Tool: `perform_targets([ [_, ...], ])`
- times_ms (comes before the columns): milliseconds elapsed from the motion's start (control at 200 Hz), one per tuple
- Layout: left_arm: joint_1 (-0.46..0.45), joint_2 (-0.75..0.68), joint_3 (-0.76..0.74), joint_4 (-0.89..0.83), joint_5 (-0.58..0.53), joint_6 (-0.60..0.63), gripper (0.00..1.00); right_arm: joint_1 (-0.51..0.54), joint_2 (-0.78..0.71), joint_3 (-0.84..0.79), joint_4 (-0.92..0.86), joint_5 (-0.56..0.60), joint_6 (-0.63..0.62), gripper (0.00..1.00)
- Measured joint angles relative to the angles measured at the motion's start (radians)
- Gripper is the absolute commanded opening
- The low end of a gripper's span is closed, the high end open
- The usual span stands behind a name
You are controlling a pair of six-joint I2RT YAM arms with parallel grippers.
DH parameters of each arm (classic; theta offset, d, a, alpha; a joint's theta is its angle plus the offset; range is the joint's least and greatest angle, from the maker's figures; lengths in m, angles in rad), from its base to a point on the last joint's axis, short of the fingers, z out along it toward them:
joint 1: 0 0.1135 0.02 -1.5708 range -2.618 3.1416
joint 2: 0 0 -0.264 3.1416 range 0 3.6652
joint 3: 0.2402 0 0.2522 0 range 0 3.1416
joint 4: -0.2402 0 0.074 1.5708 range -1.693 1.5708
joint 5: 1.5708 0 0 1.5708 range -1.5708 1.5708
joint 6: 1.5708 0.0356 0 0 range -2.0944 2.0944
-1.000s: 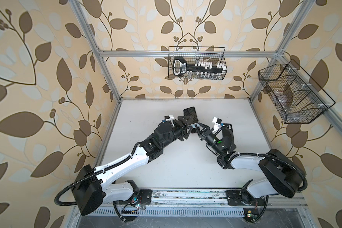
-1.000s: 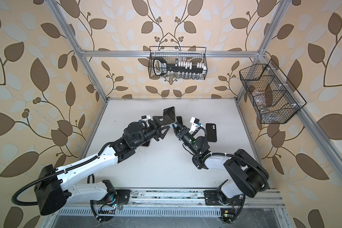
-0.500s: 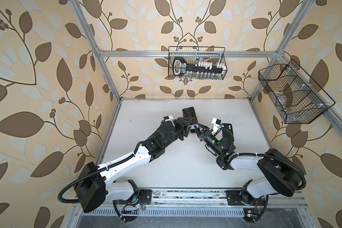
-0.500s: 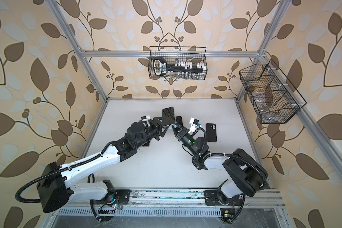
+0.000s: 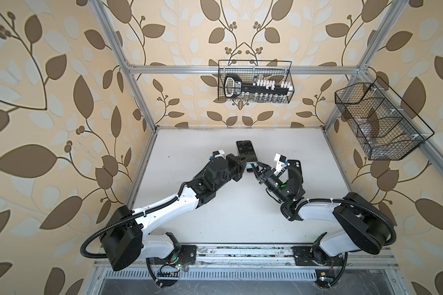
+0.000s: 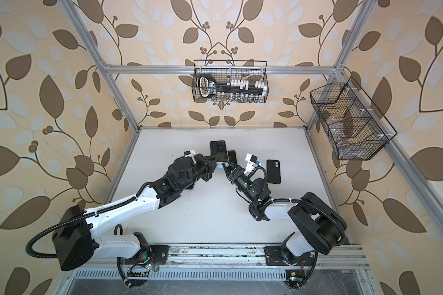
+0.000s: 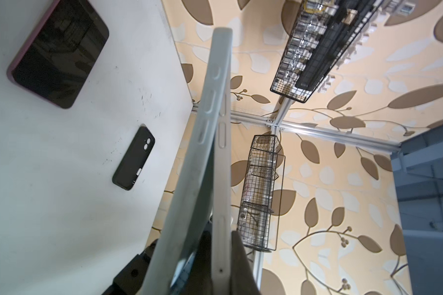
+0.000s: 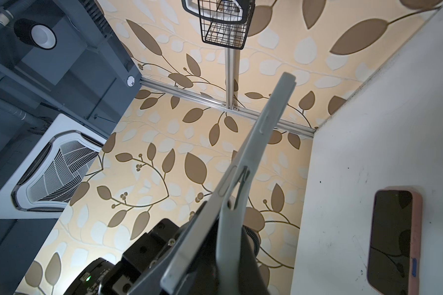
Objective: Take the phone out of the phone case
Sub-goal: 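Pull the light blue case off with the right gripper while left gripper holds phone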
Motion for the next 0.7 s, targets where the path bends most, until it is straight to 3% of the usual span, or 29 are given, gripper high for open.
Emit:
perform_targets([
  [185, 0.0, 0.049, 0.035, -0.014, 0.014, -0.001, 0.0, 0.001, -0.024, -0.015, -0.062, 0.043, -0.029, 0.0],
  [365, 0.0, 0.126, 0.212, -0.11, 0.077, 0.012, 0.0, -0.013, -0.018, -0.029, -0.052, 0.108, -0.055, 0.0],
  [700, -0.001, 0.102, 0.237, -0.141, 0.133, 0.0, 0.0, -0.089, 0.148, -0.069, 0.073, 0.076, -0.058, 0.0],
])
